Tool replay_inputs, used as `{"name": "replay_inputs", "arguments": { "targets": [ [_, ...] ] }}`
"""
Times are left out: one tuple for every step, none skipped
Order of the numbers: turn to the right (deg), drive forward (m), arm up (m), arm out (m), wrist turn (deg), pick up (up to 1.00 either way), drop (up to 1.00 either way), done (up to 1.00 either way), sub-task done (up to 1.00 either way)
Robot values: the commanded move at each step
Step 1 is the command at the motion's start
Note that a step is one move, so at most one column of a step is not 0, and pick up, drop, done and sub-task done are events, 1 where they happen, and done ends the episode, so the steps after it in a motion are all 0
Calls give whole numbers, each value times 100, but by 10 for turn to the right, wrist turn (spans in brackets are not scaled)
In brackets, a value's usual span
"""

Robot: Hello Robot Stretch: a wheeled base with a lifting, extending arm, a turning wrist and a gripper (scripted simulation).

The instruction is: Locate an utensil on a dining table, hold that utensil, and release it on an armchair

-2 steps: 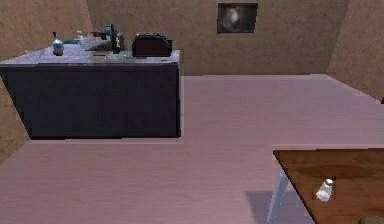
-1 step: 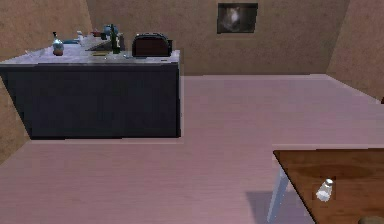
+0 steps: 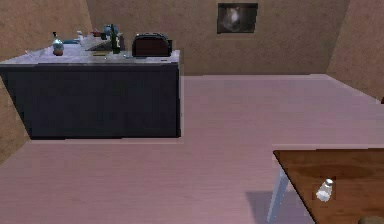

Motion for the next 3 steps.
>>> {"name": "replay_inputs", "arguments": {
  "targets": [
    [0, 0, 0, -44, 0, 0, 0, 0, 0],
    [-450, 0, 0, 0, 0, 0, 0, 0, 0],
    [-450, 0, 0, 0, 0, 0, 0, 0, 0]
  ]
}}
